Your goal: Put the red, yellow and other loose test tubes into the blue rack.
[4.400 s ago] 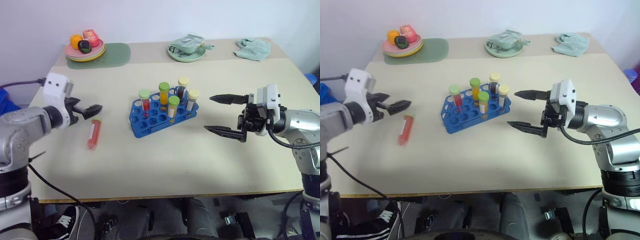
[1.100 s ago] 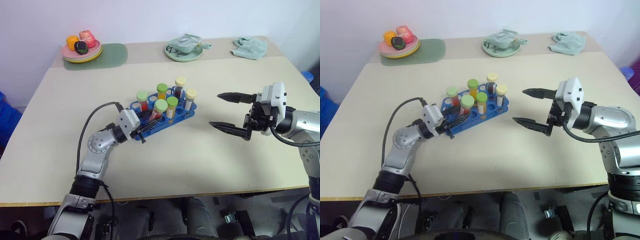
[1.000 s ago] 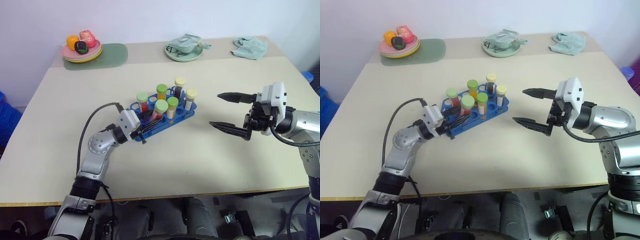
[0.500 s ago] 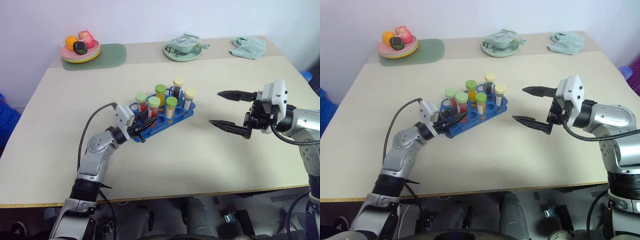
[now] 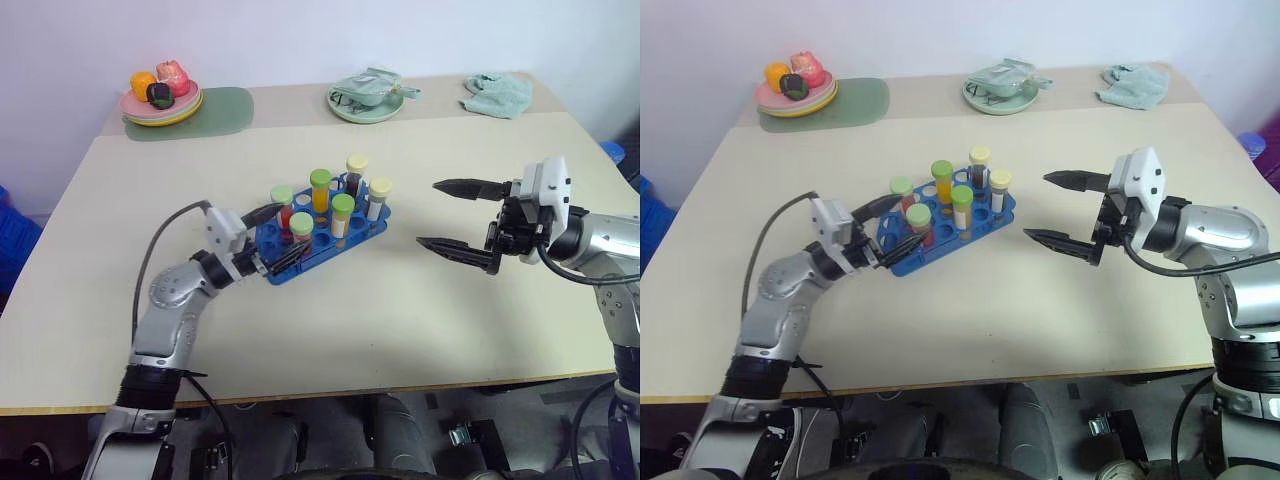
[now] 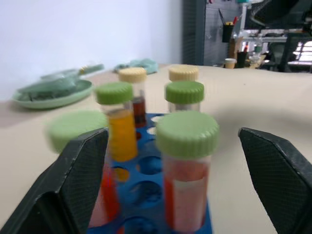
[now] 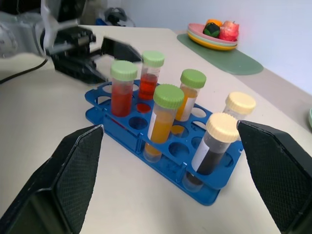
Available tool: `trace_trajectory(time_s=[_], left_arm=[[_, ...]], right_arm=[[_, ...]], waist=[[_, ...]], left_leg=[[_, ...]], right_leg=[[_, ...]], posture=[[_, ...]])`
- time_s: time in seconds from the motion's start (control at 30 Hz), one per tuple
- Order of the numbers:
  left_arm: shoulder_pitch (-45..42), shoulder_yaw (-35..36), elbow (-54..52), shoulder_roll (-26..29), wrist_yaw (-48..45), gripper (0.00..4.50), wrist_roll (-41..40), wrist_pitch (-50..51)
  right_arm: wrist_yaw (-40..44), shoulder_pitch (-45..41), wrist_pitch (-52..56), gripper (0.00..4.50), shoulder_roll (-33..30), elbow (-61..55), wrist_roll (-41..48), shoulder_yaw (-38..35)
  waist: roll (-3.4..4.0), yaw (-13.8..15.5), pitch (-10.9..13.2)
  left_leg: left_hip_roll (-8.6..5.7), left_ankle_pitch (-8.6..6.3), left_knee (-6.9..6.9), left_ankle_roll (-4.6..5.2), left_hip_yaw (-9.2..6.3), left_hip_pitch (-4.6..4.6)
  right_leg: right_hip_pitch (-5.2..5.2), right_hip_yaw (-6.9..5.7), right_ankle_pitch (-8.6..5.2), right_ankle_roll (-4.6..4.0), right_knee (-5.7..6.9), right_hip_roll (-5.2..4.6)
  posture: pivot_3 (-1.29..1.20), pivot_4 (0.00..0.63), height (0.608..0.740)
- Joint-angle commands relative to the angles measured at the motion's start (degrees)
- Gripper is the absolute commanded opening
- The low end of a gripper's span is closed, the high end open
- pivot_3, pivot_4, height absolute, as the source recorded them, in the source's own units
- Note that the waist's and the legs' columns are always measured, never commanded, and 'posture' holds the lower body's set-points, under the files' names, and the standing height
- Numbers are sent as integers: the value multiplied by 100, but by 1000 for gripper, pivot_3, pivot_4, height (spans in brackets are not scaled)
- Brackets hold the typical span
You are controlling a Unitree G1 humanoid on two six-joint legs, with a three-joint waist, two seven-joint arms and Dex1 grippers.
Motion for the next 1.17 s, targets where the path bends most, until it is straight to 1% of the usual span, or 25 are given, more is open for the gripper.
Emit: trace_trajectory(time_s=[0.03,0.13,0.3,0.33,0.43,0.53,0.63,0.87,1.0,1.17], left_arm=[[61,439,-539,454,-276,4475,-429,244],[89,675,-696,879,-556,4475,-763,565],[88,989,-670,1405,-923,4475,-994,785],[94,1171,-504,1615,-1058,4475,-1044,827],[100,1513,-234,2198,-1426,4475,-1419,1449],[20,1545,-248,2372,-1489,4475,-1647,1872],[7,1546,-211,2525,-1799,4475,-1639,1939],[-318,1388,42,2387,-1961,4475,-1446,1901],[-350,1323,243,2287,-2008,4475,-1203,1581],[-324,1322,251,2038,-1871,4475,-1030,1287]], right_arm=[[130,-170,-199,4500,8,115,-3,-46],[284,-205,-308,4500,-16,319,-42,-20],[604,-168,-405,4500,-124,575,-70,-12],[599,-75,-412,4500,-128,535,-96,-25],[586,179,-490,4500,-156,622,-185,-115],[729,329,-589,4500,-241,890,-213,-207],[784,404,-753,4500,-230,988,-236,-293],[828,329,-978,4500,-307,1220,-343,-355],[788,337,-1063,4500,-368,1218,-382,-384],[784,89,-1093,4500,-432,1346,-507,-289]], waist=[[1,-3,0],[1,-3,0],[2,-8,2],[3,-9,2],[2,-19,3],[6,-9,5],[5,-6,5],[7,-14,6],[7,-13,6],[7,-12,6]], left_leg=[[0,0,0,0,1,0],[0,0,-1,0,0,0],[-1,-1,-1,2,0,0],[0,-1,-2,2,1,0],[9,-2,-7,2,3,0],[8,-3,-10,4,3,3],[4,-4,-6,6,3,5],[7,-3,-8,5,7,6],[7,-3,-9,5,7,5],[8,-3,-9,5,8,5]], right_leg=[[0,0,0,0,0,0],[-1,0,0,0,1,1],[0,-1,0,0,1,0],[-2,-1,-1,-1,1,1],[-4,-1,-1,-1,2,9],[-4,2,-1,-1,2,9],[-2,0,-1,-1,3,3],[-4,0,-1,-1,4,5],[-5,0,-1,-1,2,5],[-4,1,-1,-1,2,5]], posture=[[0,150,740],[0,150,740],[0,150,740],[0,150,740],[0,150,740],[0,150,740],[0,150,740],[0,150,740],[0,150,740],[0,150,740]])
